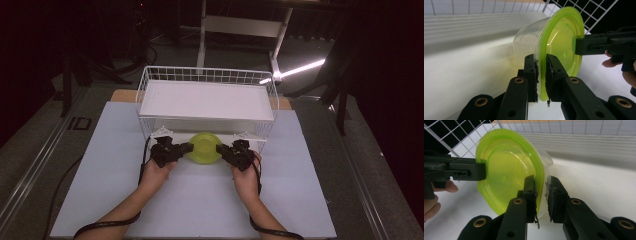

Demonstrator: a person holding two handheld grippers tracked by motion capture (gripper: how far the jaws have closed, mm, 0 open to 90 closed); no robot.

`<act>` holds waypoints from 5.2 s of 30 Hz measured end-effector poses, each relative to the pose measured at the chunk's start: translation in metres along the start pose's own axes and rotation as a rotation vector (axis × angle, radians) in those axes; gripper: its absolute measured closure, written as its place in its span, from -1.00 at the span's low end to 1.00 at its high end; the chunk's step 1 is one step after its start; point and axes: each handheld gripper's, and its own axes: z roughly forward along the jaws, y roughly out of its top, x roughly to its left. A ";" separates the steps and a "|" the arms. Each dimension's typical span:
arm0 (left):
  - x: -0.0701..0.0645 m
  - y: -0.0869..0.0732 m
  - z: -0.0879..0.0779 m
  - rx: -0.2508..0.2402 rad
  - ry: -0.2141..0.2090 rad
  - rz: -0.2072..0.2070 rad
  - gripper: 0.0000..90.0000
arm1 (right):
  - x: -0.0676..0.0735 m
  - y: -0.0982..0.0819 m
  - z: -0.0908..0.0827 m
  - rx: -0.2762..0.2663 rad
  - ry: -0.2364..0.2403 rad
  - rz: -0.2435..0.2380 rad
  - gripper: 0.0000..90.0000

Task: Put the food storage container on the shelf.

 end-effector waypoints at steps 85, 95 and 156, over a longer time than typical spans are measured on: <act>-0.046 -0.061 -0.091 -0.167 0.023 0.157 -0.99 | 0.044 -0.027 0.009 -0.010 -0.061 -0.141 0.99; -0.041 -0.062 -0.097 -0.212 0.018 0.154 -0.98 | 0.037 -0.021 0.031 0.012 -0.080 -0.100 0.99; -0.038 -0.059 -0.122 -0.158 0.012 0.194 -0.98 | 0.045 -0.034 -0.048 -0.080 0.102 -0.214 -0.63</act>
